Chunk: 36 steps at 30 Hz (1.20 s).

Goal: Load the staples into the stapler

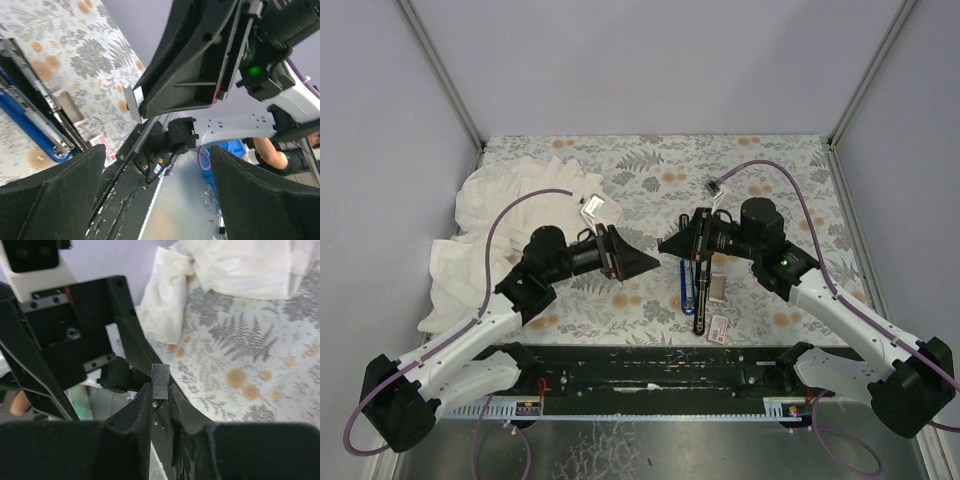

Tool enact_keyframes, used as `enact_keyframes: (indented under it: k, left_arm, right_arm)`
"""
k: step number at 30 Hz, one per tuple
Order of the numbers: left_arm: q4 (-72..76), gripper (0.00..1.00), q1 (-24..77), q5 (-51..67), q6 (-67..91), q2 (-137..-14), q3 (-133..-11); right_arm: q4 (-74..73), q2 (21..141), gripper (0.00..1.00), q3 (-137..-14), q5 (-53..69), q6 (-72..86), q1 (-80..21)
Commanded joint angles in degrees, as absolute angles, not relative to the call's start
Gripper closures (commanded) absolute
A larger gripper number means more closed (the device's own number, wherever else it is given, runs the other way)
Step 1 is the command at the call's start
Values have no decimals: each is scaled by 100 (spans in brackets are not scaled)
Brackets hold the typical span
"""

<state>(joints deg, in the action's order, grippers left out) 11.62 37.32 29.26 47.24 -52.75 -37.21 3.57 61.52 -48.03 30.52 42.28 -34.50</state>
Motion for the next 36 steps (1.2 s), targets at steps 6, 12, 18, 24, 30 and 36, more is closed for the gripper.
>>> enact_keyframes:
  k: [6, 12, 18, 24, 30, 36]
  left_arm:
    - [2795, 22, 4021, 3140, 5520, -5433, -3462]
    - [3567, 33, 4016, 2999, 5961, -5376, -3243]
    - [3507, 31, 4018, 2383, 5915, -4974, -3156]
    - [3675, 33, 4017, 2233, 5991, -4932, -3192]
    - [3646, 43, 4017, 2262, 6002, -5099, -3313]
    - [3654, 54, 4021, 2322, 6018, -5130, -3342]
  right_arm:
    - [2324, 5986, 81, -4618, 4154, 5394, -3438]
    - [2610, 5961, 81, -4594, 4347, 5611, -3438]
    - [2688, 5945, 81, -4483, 4578, 5554, -3437]
    - [2988, 5938, 80, -4316, 4797, 5726, -3437]
    - [3006, 5916, 80, -4311, 4968, 5739, -3437]
    - [3221, 5933, 80, -4261, 5001, 5895, -3438]
